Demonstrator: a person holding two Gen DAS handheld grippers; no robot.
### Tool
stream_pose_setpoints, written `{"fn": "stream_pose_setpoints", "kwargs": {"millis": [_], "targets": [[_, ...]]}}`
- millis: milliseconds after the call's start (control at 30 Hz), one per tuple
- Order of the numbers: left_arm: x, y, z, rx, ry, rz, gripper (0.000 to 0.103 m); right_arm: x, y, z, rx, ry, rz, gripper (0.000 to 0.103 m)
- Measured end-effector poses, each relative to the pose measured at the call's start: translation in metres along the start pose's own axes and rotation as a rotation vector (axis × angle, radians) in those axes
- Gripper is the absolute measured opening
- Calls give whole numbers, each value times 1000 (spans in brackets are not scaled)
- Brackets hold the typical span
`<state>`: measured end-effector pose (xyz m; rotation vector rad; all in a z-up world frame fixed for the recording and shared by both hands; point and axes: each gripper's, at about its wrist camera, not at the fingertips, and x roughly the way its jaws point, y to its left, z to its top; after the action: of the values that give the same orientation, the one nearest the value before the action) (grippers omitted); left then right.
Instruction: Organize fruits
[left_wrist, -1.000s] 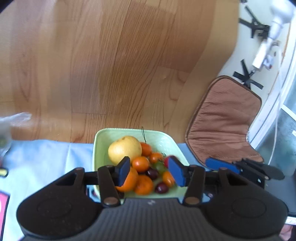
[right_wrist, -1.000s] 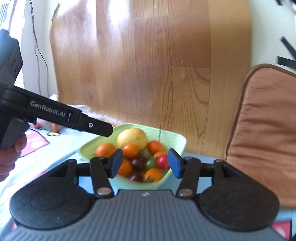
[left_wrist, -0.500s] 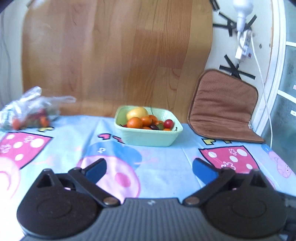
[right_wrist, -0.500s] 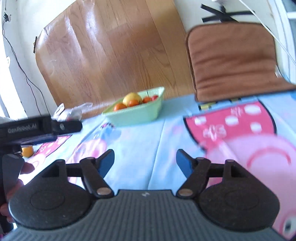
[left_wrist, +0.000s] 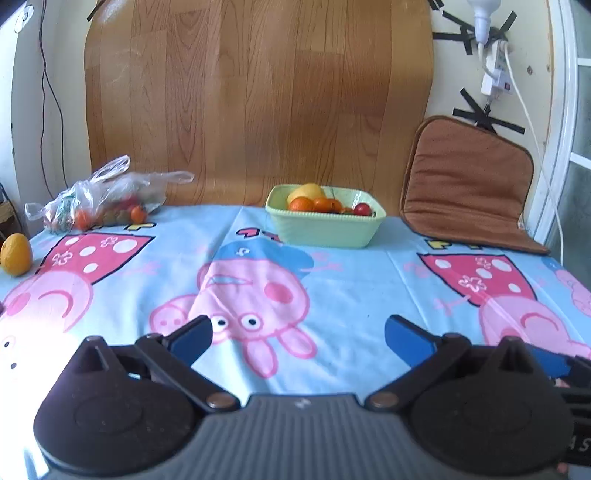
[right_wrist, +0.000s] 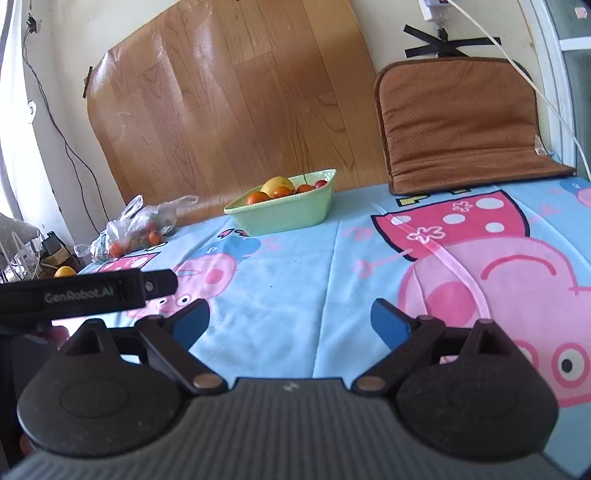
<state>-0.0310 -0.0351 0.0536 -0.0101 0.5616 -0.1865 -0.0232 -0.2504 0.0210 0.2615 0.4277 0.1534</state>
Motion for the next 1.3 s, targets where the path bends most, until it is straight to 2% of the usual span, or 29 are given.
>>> {"fn": "stream_pose_setpoints", "kwargs": {"millis": [567, 867, 1000, 1300], "targets": [[15, -7, -5, 29, 55, 89, 103, 6, -21, 2, 110, 48, -19, 96], [-4, -13, 6, 98, -32, 176, 103, -7, -15, 14, 96, 30, 4, 103], [-10, -17, 8, 138, -69, 232, 103, -8, -14, 13, 88, 18, -25, 103], [-18, -15, 11, 128, -86, 242, 103, -8, -14, 15, 102, 18, -25, 103]]}}
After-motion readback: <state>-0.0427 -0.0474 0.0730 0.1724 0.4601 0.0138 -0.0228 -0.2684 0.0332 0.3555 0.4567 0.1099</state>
